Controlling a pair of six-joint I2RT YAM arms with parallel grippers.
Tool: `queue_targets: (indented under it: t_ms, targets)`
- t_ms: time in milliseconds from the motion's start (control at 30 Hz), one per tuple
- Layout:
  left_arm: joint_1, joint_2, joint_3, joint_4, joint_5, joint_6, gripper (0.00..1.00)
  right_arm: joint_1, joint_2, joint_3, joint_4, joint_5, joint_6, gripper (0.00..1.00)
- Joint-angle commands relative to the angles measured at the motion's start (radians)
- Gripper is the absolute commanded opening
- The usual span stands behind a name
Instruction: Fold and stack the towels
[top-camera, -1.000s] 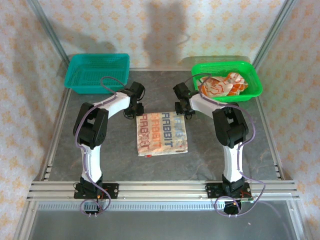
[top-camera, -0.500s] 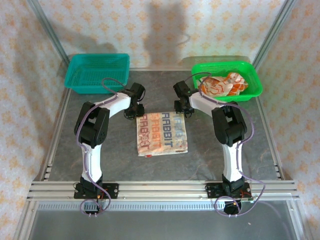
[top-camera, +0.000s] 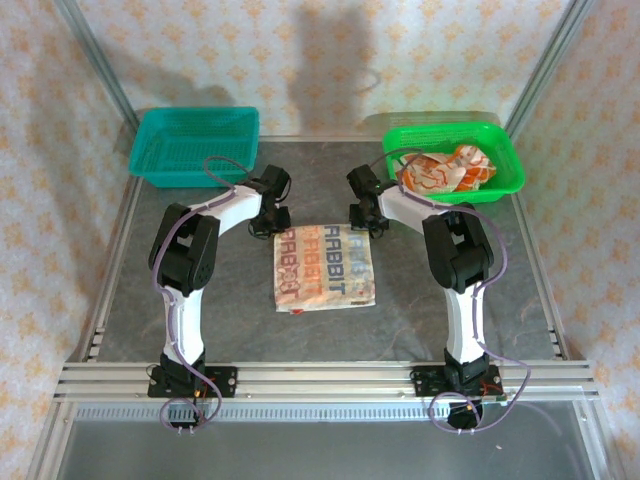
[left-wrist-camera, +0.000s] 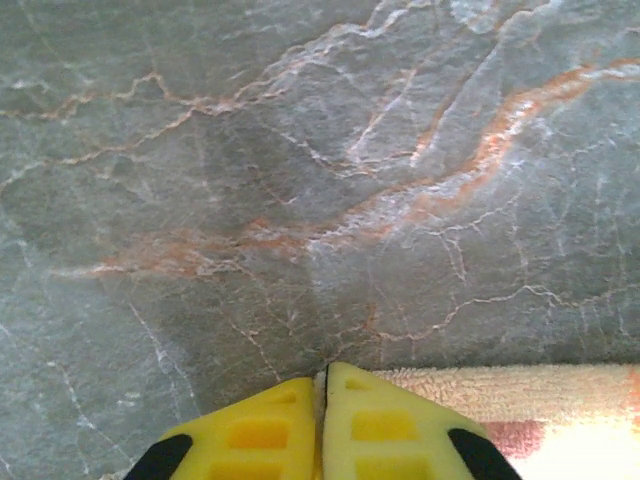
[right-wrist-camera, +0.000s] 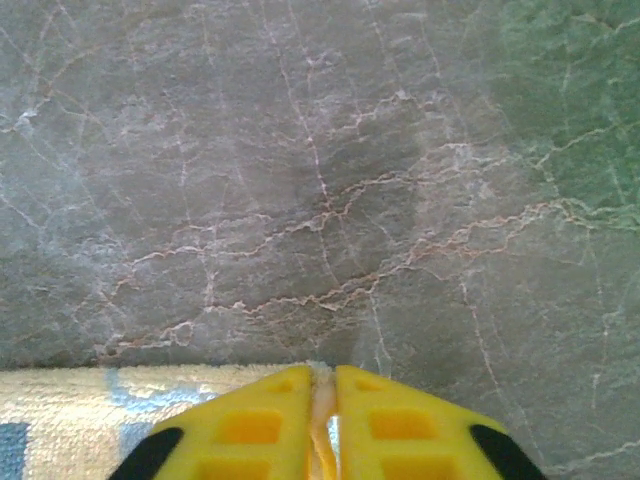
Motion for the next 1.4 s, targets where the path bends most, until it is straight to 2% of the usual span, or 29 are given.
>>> queue_targets:
  t_ms: [0, 67, 300, 633, 867, 1167, 1200, 1233, 1267, 1300, 1367]
  targets:
    - [0.004, 0.037, -0.028, 0.007, 0.014, -0.011, 0.03, -0.002, 0.014, -0.014, -0.018, 0.003, 0.008, 0.01]
    - [0.003, 0.033, -0.028, 0.005, 0.011, -0.012, 0.0, -0.002, 0.01, -0.006, -0.02, 0.003, 0.005, 0.0]
    - [0.004, -0.055, -0.03, -0.006, -0.019, -0.008, 0.0, -0.002, -0.055, -0.002, -0.02, 0.029, -0.015, 0.0]
    - [0.005, -0.233, -0.122, 0.031, -0.023, -0.006, 0.0, -0.002, -0.226, -0.126, 0.048, 0.006, -0.014, 0.0]
    - [-0.009, -0.356, -0.277, 0.098, -0.005, -0.025, 0.0, 0.015, -0.37, -0.304, 0.111, -0.024, 0.015, 0.0]
    - [-0.127, -0.59, -0.574, 0.188, -0.054, -0.125, 0.0, 0.129, -0.611, -0.621, 0.191, 0.028, 0.126, 0.01]
    - [-0.146, -0.615, -0.615, 0.204, -0.056, -0.145, 0.08, 0.139, -0.638, -0.653, 0.197, 0.026, 0.143, 0.11]
    - [-0.162, -0.636, -0.639, 0.215, -0.055, -0.166, 0.22, 0.145, -0.66, -0.674, 0.201, 0.024, 0.154, 0.24]
    - [-0.181, -0.656, -0.666, 0.228, -0.053, -0.182, 0.3, 0.152, -0.681, -0.69, 0.197, 0.024, 0.165, 0.37]
    - [-0.196, -0.672, -0.685, 0.231, -0.053, -0.194, 0.37, 0.154, -0.694, -0.694, 0.189, 0.025, 0.173, 0.42]
    - [-0.205, -0.69, -0.698, 0.224, -0.057, -0.215, 0.47, 0.156, -0.707, -0.686, 0.17, 0.027, 0.183, 0.43]
